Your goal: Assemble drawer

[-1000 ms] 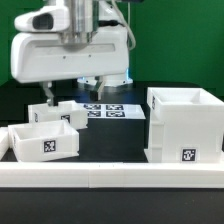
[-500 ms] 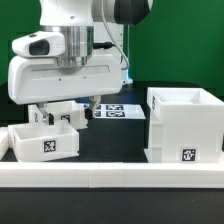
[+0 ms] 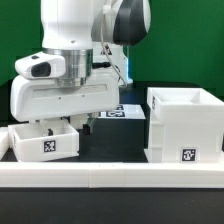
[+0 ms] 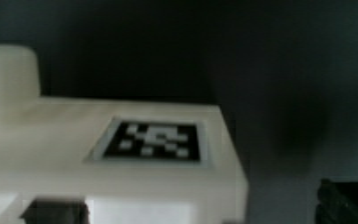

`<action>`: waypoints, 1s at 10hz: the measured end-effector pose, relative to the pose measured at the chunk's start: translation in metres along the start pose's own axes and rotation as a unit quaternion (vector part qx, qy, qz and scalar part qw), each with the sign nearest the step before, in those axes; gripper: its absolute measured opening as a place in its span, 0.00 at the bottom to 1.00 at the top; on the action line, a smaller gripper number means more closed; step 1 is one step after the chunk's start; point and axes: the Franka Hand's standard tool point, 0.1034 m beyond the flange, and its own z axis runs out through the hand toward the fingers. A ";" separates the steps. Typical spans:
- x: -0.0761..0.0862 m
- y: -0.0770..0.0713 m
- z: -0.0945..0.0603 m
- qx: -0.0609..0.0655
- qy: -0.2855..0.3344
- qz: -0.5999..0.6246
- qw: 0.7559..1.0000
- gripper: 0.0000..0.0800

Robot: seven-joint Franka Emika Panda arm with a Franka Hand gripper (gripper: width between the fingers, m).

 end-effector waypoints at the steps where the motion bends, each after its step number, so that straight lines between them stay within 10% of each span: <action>1: -0.001 0.000 0.001 0.001 -0.001 0.000 1.000 0.81; 5: 0.004 -0.002 -0.001 0.000 0.001 -0.002 1.000 0.50; 7: 0.003 -0.002 -0.001 0.000 0.001 -0.002 1.000 0.07; 10: 0.003 -0.002 -0.001 0.000 0.001 -0.002 1.000 0.05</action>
Offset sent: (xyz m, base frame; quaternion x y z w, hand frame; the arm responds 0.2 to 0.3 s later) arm 0.0048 0.0046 0.0073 -0.0014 -0.0052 0.0041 1.0000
